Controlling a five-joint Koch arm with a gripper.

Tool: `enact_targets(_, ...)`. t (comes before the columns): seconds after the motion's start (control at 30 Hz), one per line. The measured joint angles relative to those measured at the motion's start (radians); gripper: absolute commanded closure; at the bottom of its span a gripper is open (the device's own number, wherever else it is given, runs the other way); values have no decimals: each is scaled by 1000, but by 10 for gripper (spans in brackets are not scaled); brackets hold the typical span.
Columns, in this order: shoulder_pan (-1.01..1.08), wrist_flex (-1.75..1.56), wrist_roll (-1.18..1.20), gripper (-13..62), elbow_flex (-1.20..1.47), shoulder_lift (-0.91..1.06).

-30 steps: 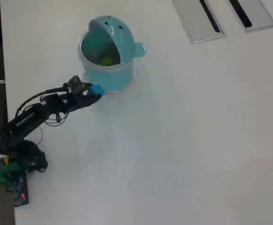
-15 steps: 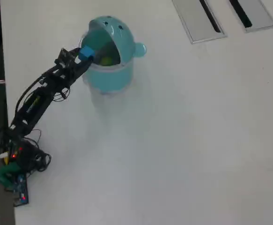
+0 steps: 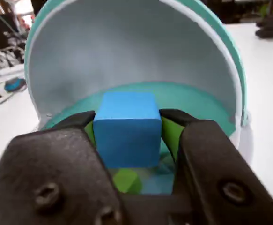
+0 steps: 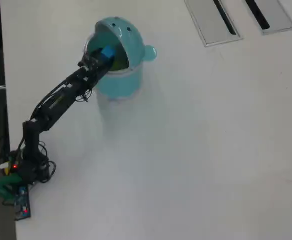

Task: Grasp RGB lego blocks and put them in the bin one by one.

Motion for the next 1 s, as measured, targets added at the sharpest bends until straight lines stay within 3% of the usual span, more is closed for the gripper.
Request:
enact_targets(0.03,3,-21,0,281,-3,-18)
enact_targets(0.13,3,-35,-64,230,-26,-21)
enact_targets(1.0,84,64,-26,216,25,331)
